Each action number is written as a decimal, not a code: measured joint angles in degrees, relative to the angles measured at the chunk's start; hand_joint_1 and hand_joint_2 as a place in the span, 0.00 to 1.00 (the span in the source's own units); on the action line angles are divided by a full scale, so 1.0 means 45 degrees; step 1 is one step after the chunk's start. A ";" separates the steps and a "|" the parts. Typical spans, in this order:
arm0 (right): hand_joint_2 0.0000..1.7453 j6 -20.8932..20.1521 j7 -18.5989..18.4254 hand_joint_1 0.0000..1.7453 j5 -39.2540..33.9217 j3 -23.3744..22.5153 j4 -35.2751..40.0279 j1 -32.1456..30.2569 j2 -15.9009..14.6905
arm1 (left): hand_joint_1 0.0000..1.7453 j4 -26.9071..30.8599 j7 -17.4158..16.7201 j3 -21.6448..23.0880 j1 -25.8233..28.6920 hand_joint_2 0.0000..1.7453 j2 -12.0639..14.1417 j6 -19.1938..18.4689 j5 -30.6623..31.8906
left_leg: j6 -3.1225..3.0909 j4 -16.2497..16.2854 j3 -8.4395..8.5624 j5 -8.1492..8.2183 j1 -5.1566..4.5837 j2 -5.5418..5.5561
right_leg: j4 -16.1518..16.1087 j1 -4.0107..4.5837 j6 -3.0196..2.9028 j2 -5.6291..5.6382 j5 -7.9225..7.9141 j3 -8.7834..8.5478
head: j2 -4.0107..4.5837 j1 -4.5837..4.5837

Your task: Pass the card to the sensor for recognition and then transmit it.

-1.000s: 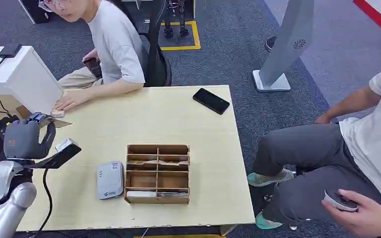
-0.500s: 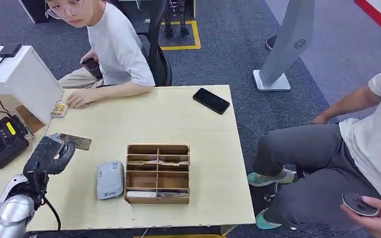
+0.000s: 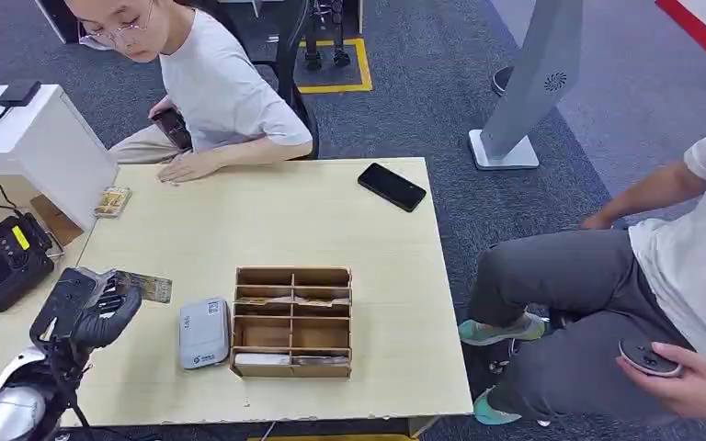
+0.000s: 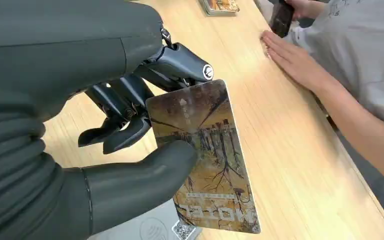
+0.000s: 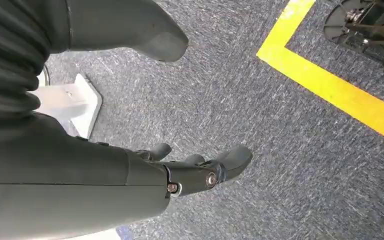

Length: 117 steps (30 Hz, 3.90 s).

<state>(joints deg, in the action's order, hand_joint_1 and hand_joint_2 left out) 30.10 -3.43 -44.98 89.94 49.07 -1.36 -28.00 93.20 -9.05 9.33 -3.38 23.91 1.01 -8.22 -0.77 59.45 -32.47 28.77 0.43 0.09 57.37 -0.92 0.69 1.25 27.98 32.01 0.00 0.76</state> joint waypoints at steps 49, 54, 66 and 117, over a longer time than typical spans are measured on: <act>1.00 0.0253 -0.0394 0.00 0.0491 0.0000 0.0869 0.0093 -0.0151 | 1.00 0.0151 -0.0418 0.1175 0.0539 1.00 -0.1369 0.0991 0.5208 | 0.0000 -0.0002 -0.0004 0.0002 -0.0004 0.0002 | -0.0002 -0.0002 0.0000 -0.0003 0.0001 0.0005 | 0.0000 -0.0005; 1.00 0.0058 -0.0209 0.00 0.0491 0.0000 0.0782 0.0101 -0.0146 | 1.00 0.0136 -0.0403 0.1175 0.0530 1.00 -0.1438 0.1093 0.4857 | 0.0000 -0.0001 -0.0003 0.0001 -0.0005 0.0002 | -0.0002 -0.0003 0.0001 -0.0003 0.0000 0.0005 | 0.0000 -0.0005; 1.00 0.0049 -0.0189 0.00 0.0495 0.0000 0.0661 0.0133 -0.0141 | 1.00 0.0121 -0.0403 0.1175 0.0520 1.00 -0.1472 0.1132 0.4828 | 0.0000 -0.0001 -0.0002 0.0001 -0.0004 0.0002 | -0.0002 -0.0002 0.0001 -0.0003 0.0001 0.0006 | 0.0000 -0.0005; 1.00 -0.0165 -0.0287 0.00 0.0938 0.0000 0.0335 0.0208 -0.0044 | 1.00 -0.1423 -0.0690 0.1171 0.0538 1.00 -0.1549 0.1967 0.6266 | 0.0000 -0.0001 -0.0005 0.0001 -0.0004 0.0003 | -0.0002 -0.0002 0.0001 -0.0003 0.0001 0.0006 | 0.0000 0.0000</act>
<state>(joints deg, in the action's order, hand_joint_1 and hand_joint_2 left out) 29.35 -4.72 -40.76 89.94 50.58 -0.42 -28.20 86.79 -12.15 14.60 -0.96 16.94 9.86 19.98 -0.77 59.44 -32.49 28.78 0.41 0.11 57.36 -0.92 0.70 1.23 27.98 32.03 0.00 0.76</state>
